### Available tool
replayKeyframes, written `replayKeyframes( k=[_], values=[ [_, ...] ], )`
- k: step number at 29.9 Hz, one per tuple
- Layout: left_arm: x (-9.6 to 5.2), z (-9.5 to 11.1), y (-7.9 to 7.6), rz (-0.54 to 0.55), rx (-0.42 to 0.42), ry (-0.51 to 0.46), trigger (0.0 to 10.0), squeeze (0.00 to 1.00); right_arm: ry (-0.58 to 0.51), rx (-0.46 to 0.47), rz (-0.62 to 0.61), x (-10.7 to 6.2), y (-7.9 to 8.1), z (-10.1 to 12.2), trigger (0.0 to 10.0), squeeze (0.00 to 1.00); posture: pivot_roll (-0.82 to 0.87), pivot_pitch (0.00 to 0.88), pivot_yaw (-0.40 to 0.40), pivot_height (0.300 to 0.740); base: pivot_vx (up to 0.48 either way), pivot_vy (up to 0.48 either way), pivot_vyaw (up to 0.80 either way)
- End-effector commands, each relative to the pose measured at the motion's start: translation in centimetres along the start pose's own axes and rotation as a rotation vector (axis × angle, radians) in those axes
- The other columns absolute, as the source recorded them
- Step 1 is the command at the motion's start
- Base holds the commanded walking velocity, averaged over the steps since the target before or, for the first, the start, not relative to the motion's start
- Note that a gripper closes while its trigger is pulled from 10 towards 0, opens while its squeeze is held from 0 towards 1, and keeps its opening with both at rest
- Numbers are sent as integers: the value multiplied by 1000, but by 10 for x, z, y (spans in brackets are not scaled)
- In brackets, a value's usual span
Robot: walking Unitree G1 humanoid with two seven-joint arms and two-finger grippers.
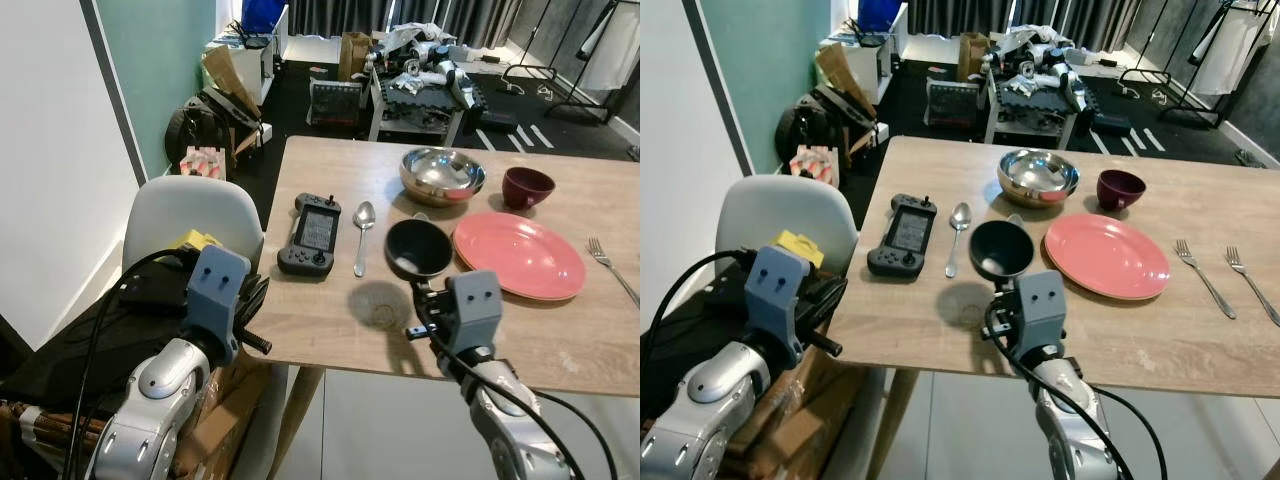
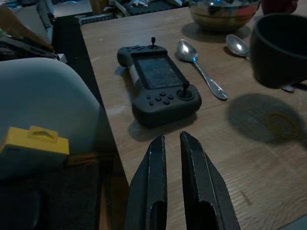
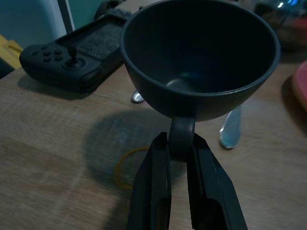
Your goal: Setting the table
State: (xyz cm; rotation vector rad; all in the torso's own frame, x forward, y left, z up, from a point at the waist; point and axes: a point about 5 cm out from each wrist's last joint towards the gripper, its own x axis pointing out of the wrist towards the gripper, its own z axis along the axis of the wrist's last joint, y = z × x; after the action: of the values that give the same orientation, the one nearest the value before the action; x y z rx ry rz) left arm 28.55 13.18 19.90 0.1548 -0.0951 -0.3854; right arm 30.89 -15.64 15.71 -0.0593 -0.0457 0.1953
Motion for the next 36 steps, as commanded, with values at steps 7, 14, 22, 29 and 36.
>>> replayKeyframes(
  k=[7, 14, 22, 29, 36],
  values=[
    [-7, -2, -4, -19, -16, 24, 10000, 0, 44, 78, -34, 9, 5, -11, 10000, 0, 143, 155, 17, 740, 0, 0, 0],
    [-8, -2, -3, -11, -18, 29, 10000, 0, 43, 70, -46, 9, 1, -11, 10000, 1000, 141, 154, 12, 740, 0, 0, 0],
    [-5, -3, -7, -24, -28, 28, 10000, 0, -182, 134, -82, 1, -15, 29, 10000, 0, 122, 135, 17, 740, 0, 0, 0],
    [-4, -5, -9, -35, -33, 30, 10000, 0, -336, 218, -96, -17, -42, 70, 10000, 0, 106, 123, 24, 740, 0, 0, 0],
    [2, -7, -8, 17, -7, 37, 10000, 0, -283, 199, -477, -33, -101, 52, 10000, 0, 85, 105, 27, 740, 0, 0, 0]
  ],
)
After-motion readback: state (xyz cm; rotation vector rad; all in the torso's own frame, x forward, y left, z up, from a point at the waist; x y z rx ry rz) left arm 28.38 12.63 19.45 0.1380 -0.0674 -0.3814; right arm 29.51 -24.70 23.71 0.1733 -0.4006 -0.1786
